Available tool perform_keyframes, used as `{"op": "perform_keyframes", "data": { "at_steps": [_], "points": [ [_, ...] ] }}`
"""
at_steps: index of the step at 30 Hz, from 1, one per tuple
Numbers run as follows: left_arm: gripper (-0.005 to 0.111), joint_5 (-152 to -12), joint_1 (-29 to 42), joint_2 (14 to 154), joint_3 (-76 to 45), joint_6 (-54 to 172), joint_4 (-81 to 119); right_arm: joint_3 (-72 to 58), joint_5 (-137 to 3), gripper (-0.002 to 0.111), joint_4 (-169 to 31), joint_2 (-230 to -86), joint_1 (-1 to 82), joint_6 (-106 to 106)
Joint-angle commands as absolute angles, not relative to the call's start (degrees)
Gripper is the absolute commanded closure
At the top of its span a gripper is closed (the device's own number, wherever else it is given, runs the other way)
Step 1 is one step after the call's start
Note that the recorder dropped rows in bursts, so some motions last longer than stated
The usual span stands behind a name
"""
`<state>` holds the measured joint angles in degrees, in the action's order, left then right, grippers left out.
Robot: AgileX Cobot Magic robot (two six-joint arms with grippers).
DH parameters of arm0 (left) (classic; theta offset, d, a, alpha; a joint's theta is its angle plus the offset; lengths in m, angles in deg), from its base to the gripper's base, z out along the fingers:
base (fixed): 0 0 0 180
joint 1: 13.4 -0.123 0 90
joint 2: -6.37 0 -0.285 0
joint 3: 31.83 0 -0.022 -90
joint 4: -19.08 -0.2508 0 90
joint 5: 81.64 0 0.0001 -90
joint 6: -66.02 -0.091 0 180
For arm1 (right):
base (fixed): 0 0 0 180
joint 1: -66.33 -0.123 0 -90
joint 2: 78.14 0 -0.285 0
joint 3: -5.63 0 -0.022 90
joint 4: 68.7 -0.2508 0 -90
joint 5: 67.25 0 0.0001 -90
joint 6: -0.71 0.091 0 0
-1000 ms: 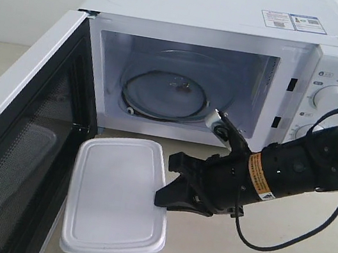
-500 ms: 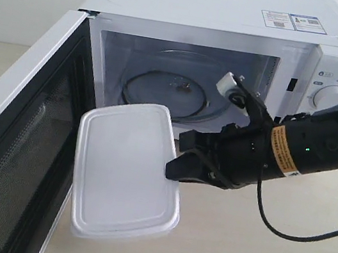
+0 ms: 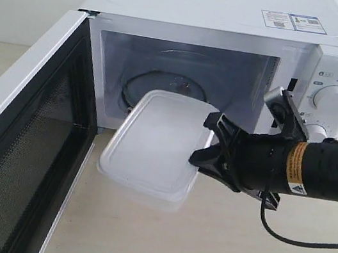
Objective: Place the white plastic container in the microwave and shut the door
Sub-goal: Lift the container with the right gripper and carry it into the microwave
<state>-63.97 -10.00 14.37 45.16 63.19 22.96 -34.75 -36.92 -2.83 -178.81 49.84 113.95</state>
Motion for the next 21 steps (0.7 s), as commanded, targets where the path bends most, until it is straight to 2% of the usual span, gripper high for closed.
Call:
{"op": "perform_keyframes", "data": {
  "at_steps": [1,5,15,21],
  "points": [
    [0.102,-64.04,-10.32,14.16,45.39,63.06,22.9,-34.93,-36.88,0.108,-15.84,-177.97,49.58,107.84],
    [0.102,-64.04,-10.32,14.16,45.39,63.06,22.9,-34.93,-39.39,0.108,-28.07,-177.97,46.84,101.33],
    [0.102,-64.04,-10.32,14.16,45.39,63.06,22.9,-34.93,-40.69,0.108,-82.3,-177.97,37.1,62.09],
    [0.102,-64.04,-10.32,14.16,45.39,63.06,22.9,-34.93,-36.45,0.108,-95.85,-178.18,34.26,59.67]
  ]
}}
